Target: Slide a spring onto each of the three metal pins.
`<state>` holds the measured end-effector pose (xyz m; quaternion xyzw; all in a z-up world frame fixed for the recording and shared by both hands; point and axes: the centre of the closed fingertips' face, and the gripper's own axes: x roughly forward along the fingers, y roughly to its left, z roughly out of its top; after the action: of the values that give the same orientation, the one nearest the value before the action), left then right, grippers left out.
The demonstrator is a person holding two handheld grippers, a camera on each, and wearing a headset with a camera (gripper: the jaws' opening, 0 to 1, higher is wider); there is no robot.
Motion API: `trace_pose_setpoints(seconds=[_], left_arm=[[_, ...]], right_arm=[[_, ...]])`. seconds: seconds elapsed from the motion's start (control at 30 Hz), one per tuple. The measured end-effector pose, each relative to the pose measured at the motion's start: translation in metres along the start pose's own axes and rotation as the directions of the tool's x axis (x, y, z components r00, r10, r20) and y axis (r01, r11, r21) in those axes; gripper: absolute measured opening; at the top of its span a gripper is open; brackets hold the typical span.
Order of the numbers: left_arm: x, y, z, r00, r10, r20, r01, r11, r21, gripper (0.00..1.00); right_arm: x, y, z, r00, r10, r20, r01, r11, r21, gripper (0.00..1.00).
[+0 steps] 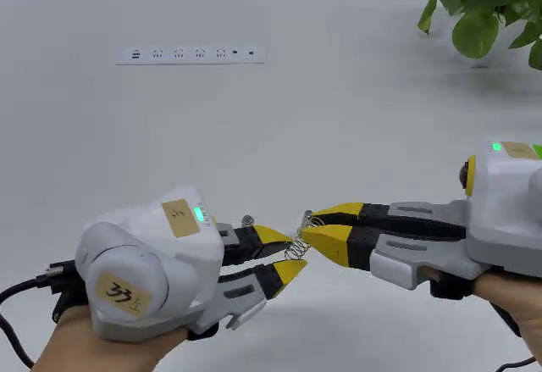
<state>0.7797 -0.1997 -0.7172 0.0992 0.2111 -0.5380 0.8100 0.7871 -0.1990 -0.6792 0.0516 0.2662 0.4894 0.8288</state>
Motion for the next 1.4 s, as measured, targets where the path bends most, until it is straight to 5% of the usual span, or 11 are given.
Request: trace_pose_setpoints(seconds=[0.87, 1.07, 1.2, 1.4], left_arm=[[-0.0009, -0.0027, -0.001, 0.9999, -0.007, 0.015, 0.007, 1.0, -0.004, 0.1], [-0.0017, -0.0031, 0.0002, 0.9996, -0.011, 0.025, 0.012, 1.0, -0.005, 0.1], [-0.0019, -0.0037, 0.0013, 0.9994, -0.016, 0.032, 0.016, 1.0, -0.003, 0.1], [-0.0028, -0.0039, 0.0036, 0.9988, -0.022, 0.045, 0.022, 1.0, 0.001, 0.1]], right_arm=[[0.0009, 0.0023, 0.0, 0.9982, 0.013, -0.058, -0.019, 0.995, -0.099, 0.12], [0.001, 0.002, -0.0002, 0.9925, 0.037, -0.116, -0.054, 0.988, -0.145, 0.19], [-0.0006, 0.0024, -0.0001, 0.9779, 0.073, -0.196, -0.115, 0.971, -0.211, 0.24], [-0.0041, 0.0076, -0.0027, 0.9156, 0.116, -0.385, -0.265, 0.895, -0.36, 0.3]])
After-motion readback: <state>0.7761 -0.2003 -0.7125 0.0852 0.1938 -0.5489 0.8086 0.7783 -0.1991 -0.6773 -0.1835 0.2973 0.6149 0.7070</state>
